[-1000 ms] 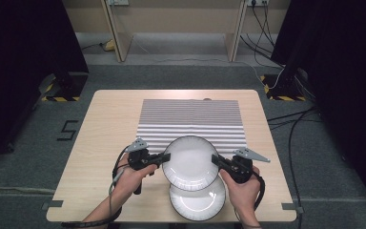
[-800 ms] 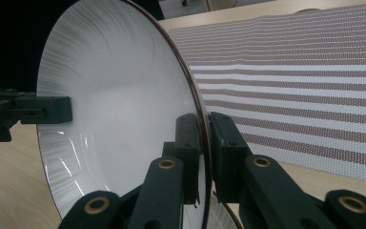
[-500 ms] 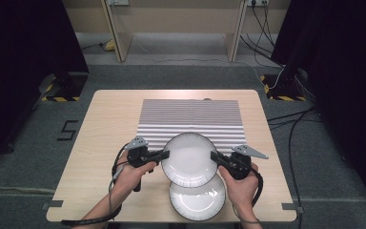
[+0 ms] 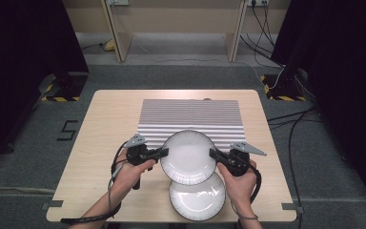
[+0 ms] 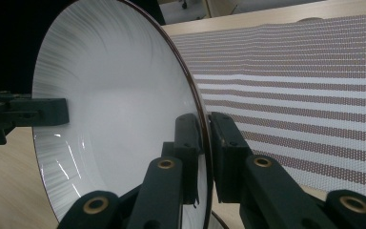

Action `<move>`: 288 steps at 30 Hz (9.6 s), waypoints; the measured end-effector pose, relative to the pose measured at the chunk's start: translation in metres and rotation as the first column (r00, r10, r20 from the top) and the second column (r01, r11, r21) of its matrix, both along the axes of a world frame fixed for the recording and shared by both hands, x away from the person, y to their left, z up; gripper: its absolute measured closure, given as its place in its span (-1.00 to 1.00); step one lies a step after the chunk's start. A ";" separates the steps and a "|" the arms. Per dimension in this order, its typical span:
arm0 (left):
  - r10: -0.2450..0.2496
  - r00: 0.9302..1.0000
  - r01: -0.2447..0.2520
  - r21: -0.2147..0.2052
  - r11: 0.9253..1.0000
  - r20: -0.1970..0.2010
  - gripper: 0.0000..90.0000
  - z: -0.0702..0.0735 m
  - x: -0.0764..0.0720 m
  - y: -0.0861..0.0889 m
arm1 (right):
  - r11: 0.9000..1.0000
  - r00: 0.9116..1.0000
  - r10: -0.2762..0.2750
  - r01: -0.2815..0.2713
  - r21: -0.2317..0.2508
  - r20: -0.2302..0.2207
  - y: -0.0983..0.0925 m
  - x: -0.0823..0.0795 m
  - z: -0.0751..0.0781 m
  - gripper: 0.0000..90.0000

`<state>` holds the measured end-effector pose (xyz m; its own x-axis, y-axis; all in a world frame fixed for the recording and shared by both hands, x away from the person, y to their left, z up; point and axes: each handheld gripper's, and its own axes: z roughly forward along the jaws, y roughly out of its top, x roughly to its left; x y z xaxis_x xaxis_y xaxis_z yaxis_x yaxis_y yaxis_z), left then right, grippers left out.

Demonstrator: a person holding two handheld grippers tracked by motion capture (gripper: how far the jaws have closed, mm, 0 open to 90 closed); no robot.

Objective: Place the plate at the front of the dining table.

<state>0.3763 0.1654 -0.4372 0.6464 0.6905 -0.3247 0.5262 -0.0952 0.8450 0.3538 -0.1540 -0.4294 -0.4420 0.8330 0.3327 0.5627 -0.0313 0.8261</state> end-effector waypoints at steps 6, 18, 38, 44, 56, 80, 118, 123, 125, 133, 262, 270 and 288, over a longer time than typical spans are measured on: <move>0.004 1.000 -0.004 -0.001 1.000 0.005 0.85 0.002 0.002 0.001 | 1.000 1.000 -0.002 0.002 -0.002 0.007 0.001 0.002 0.003 0.82; 0.012 1.000 -0.011 -0.007 1.000 0.014 0.85 0.005 0.004 0.002 | 1.000 1.000 -0.006 0.006 0.001 0.021 0.003 0.006 0.007 0.82; 0.031 0.999 -0.031 -0.012 0.999 0.017 0.85 0.007 0.011 0.005 | 1.000 0.999 -0.013 0.013 -0.011 0.032 0.009 0.016 0.010 0.81; 0.035 0.999 -0.035 -0.015 0.999 0.017 0.85 0.008 0.015 0.007 | 1.000 0.999 -0.018 0.019 -0.018 0.045 0.011 0.021 0.012 0.81; 0.046 0.999 -0.046 -0.018 0.999 0.009 0.85 0.007 0.020 0.007 | 0.999 0.999 -0.023 0.024 -0.021 0.046 0.013 0.027 0.012 0.80; 0.060 0.998 -0.059 -0.023 0.998 0.014 0.85 0.011 0.028 0.010 | 0.999 0.998 -0.029 0.031 -0.028 0.062 0.017 0.036 0.015 0.80; 0.093 0.996 -0.093 -0.006 0.996 -0.010 0.85 0.005 0.058 0.010 | 0.998 0.998 -0.042 0.045 -0.045 0.049 0.024 0.069 0.008 0.79; 0.099 0.995 -0.099 -0.011 0.995 -0.011 0.84 0.003 0.063 0.010 | 0.998 0.998 -0.044 0.047 -0.053 0.049 0.024 0.073 0.009 0.79; 0.102 0.995 -0.102 -0.011 0.995 -0.012 0.84 0.003 0.064 0.009 | 0.997 0.998 -0.043 0.047 -0.060 0.055 0.024 0.076 0.010 0.79; 0.108 0.994 -0.108 -0.006 0.994 -0.006 0.84 0.004 0.073 0.007 | 0.996 0.997 -0.050 0.054 -0.065 0.060 0.024 0.083 0.010 0.79; 0.221 0.963 -0.206 0.107 0.973 -0.155 0.76 -0.045 0.191 -0.022 | 0.977 0.982 -0.179 0.171 -0.131 -0.054 0.025 0.191 -0.041 0.78; 0.234 0.958 -0.218 0.107 0.970 -0.167 0.75 -0.052 0.198 -0.025 | 0.972 0.976 -0.204 0.191 -0.138 -0.081 0.025 0.200 -0.050 0.77; 0.273 0.946 -0.246 0.157 0.956 -0.178 0.73 -0.055 0.212 -0.037 | 0.963 0.968 -0.223 0.200 -0.182 -0.118 0.023 0.215 -0.065 0.72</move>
<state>0.5879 0.1286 -0.4925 0.3721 0.8704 -0.3223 0.7008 -0.0358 0.7125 0.5683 -0.1310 -0.4946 -0.2100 0.9513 0.2256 0.6659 -0.0298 0.7455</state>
